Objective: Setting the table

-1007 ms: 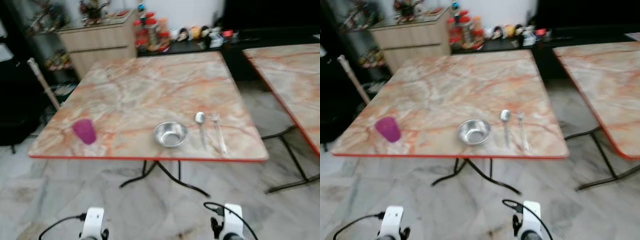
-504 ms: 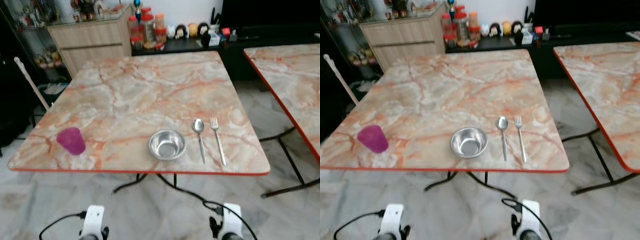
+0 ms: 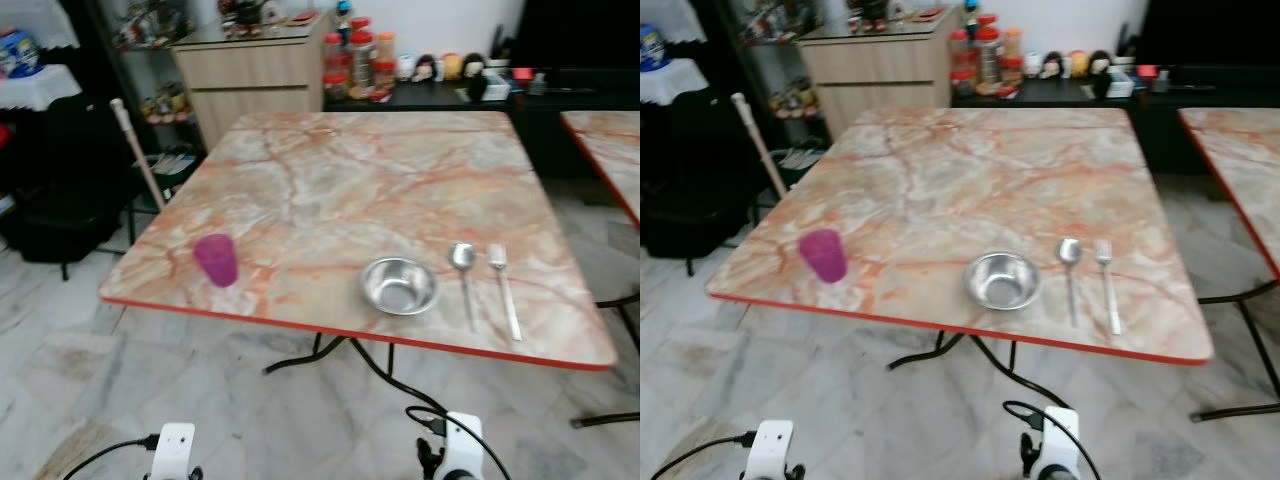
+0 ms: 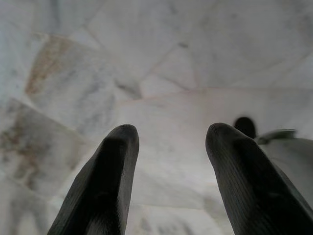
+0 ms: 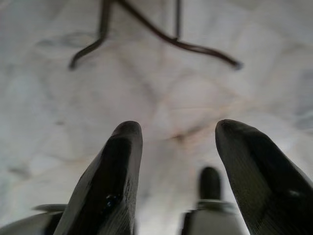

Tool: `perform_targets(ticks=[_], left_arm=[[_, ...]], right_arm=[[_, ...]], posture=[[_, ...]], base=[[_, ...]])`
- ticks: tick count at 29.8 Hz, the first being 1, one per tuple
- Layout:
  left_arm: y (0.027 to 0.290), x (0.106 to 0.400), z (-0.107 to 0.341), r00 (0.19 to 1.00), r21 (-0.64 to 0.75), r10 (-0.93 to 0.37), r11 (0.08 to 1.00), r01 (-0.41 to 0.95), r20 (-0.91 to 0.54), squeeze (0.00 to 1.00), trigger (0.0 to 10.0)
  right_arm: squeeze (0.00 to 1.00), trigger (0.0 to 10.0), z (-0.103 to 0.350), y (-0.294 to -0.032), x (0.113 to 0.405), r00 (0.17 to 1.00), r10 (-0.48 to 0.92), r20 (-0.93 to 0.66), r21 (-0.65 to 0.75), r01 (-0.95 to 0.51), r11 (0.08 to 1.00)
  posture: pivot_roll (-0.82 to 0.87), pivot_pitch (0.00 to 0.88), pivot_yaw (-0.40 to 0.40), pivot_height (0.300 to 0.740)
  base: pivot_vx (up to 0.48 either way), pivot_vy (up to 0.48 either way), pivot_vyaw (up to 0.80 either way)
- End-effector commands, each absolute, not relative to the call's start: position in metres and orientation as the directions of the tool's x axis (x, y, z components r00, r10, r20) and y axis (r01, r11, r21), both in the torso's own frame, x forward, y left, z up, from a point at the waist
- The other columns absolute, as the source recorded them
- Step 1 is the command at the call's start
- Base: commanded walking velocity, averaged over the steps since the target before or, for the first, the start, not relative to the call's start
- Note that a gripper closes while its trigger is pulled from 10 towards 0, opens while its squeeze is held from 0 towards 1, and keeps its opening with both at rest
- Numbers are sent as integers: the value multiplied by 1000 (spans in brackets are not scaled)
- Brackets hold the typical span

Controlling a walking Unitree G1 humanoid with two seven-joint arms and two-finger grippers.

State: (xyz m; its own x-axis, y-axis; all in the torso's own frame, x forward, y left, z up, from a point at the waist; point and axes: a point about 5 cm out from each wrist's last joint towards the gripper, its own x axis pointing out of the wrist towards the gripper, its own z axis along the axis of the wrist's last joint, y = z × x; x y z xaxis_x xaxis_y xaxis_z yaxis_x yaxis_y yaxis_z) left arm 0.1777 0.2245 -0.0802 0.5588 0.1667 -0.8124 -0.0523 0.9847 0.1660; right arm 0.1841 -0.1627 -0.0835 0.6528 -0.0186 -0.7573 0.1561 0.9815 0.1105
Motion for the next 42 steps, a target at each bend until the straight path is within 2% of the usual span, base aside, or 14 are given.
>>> perform_targets(ticks=[1,14,27,42], left_arm=[[223,184,-78,570,186,167,982,-26,-805,0,10000],[221,185,-78,572,187,162,982,-15,-804,0,10000],[221,186,-77,576,189,154,982,1,-803,0,10000],[216,190,-76,604,156,131,988,-10,-786,0,10000]], right_arm=[[0,10000,-83,-169,183,655,-43,-755,100,180,978],[0,10000,-83,-167,183,655,-47,-754,102,189,977],[0,10000,-83,-168,183,652,-49,-757,103,193,976],[0,10000,-83,-169,183,651,-56,-757,102,202,974]], posture=[[8,0,107,740],[15,0,110,740],[14,0,113,740],[10,0,117,740]], base=[[0,0,0],[0,0,0],[0,458,0],[0,0,0]])
